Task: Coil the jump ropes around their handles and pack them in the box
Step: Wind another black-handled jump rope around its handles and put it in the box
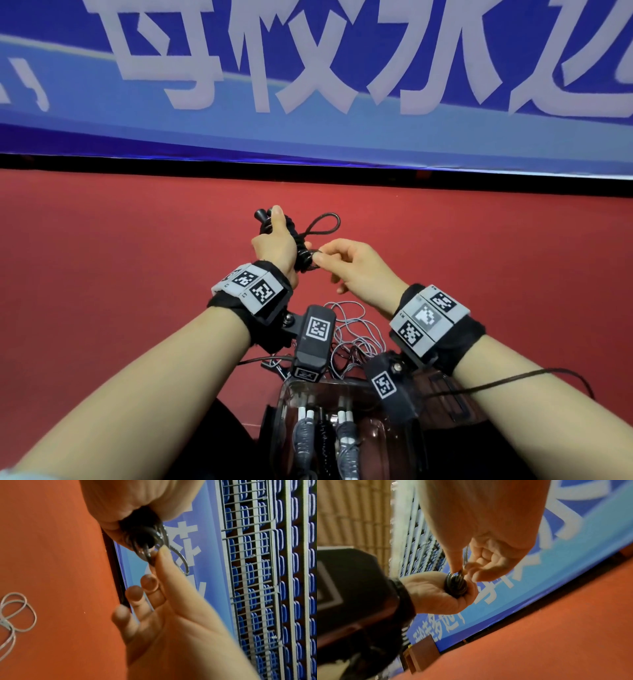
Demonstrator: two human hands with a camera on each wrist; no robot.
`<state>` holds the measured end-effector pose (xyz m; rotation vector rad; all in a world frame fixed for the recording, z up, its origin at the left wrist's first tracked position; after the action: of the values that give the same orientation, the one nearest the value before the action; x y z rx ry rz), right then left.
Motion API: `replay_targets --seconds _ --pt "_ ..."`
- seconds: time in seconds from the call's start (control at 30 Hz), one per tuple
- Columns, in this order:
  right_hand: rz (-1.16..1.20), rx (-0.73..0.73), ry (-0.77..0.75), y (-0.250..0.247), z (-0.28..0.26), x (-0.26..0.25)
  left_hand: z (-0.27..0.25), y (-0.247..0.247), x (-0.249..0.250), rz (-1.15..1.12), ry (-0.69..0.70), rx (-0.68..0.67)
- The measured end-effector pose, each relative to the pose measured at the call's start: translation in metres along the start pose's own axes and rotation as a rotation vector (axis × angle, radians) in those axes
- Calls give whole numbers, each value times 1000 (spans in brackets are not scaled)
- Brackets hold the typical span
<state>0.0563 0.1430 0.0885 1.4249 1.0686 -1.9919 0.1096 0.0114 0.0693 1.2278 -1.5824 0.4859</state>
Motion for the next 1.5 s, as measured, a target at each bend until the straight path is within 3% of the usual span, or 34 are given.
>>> replay_targets --seconds 0.1,0.23,0.37,0.53,0.73,1.03,1.17,1.5 --pt "10 23 16 -8 2 -2 2 -3 3 35 38 22" --pt "386 105 235 -23 4 2 3 1 5 87 88 -5" --pt "421 13 337 -17 3 8 -1 5 5 192 144 -19" --pt "616 -95 446 -13 -4 10 3 4 3 194 113 -59" --pt "402 -125 361 -11 -8 10 8 0 3 229 93 -60" --pt "468 -239 393 6 -13 11 8 -4 -5 214 17 -41" --pt "554 -213 373 9 -12 7 8 -3 -11 164 -28 -67" --pt "330 14 117 13 -2 3 22 -8 -17 120 -73 -4"
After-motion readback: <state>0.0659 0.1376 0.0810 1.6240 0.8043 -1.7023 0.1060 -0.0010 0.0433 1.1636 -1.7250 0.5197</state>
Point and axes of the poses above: each hand's wrist, its own z-axis towards the middle knuckle, its own y-axis out of the palm, x = y × z, the point moved 7 cm from there along z, towards the middle knuckle, and after that the axes turned 7 degrees about -y, right-handed, at the moved point
